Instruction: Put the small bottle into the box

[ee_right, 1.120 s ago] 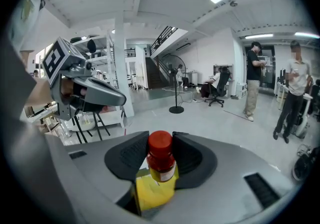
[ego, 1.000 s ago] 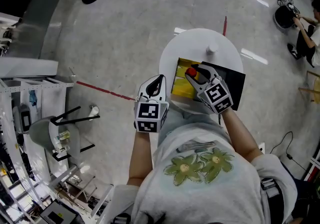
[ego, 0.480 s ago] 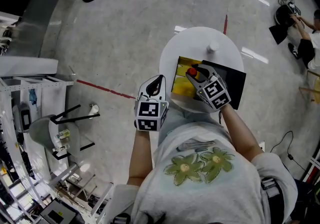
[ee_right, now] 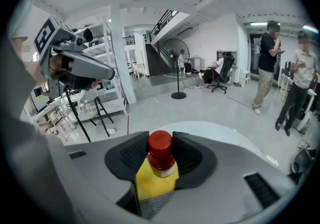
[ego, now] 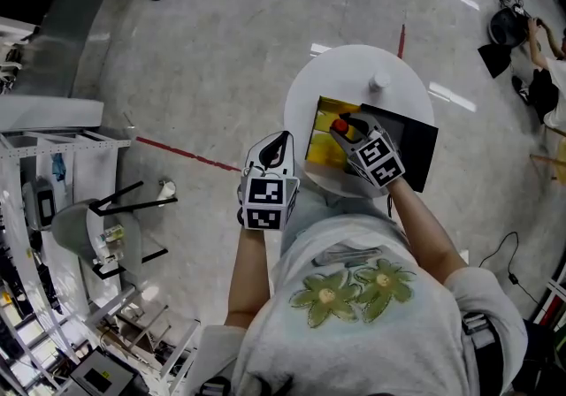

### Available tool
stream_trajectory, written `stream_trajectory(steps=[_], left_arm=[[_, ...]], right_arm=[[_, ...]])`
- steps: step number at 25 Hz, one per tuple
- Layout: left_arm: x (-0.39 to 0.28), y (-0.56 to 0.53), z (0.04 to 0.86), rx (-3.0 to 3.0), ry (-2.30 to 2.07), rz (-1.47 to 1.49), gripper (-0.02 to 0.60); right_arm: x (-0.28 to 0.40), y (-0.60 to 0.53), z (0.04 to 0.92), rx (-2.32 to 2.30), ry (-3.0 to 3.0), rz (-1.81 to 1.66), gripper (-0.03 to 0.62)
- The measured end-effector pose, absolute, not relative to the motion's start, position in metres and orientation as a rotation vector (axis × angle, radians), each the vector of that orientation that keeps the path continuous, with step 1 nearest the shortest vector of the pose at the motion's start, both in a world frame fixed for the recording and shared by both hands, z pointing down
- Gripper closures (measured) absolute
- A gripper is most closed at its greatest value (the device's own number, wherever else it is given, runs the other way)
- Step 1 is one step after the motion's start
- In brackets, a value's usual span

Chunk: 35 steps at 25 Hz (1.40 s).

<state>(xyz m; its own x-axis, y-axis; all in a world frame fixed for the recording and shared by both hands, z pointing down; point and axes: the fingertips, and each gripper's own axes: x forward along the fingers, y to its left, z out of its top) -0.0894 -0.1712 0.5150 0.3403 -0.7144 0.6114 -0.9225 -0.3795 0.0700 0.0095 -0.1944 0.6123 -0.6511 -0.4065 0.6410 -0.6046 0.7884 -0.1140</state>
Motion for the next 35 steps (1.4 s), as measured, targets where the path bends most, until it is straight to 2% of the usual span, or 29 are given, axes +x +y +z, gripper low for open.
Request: stream_trajectory(steps=[35], left_arm=[[-0.085,-0.146,0.532,2.176,-1.403,0.721,0.58]], right_arm=[[0.004,-0.181,0.666,0.653,-2.259,0.386,0.451]])
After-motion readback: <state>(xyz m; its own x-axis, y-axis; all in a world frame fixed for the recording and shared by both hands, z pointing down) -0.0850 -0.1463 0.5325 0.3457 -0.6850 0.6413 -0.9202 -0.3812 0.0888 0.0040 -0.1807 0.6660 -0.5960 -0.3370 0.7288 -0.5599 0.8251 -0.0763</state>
